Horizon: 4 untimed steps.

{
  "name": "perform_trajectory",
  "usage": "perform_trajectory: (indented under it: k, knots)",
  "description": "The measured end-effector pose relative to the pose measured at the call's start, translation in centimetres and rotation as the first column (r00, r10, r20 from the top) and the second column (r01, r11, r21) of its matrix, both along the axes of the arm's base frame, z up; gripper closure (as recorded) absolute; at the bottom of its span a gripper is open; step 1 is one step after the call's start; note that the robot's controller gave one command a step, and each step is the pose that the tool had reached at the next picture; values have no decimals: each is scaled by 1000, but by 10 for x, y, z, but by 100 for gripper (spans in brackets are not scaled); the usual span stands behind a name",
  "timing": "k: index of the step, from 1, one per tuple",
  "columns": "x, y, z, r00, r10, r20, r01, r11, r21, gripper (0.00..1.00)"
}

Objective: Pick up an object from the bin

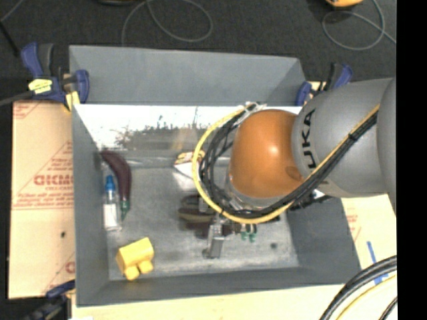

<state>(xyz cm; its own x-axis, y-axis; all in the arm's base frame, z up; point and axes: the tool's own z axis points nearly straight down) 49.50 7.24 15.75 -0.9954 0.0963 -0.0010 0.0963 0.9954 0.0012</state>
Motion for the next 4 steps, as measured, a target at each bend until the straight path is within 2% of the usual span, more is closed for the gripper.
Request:
perform_trajectory:
  k: [1,2,3,4]
  knots:
    - [5,-3,-25,999,46,6,-46,999,0,0]
    - [53,0,-13,978,-209,2,209,978,1,0]
    - [76,-3,-13,973,-229,10,229,973,3,0]
    - [55,-14,-25,997,76,5,-76,997,-1,0]
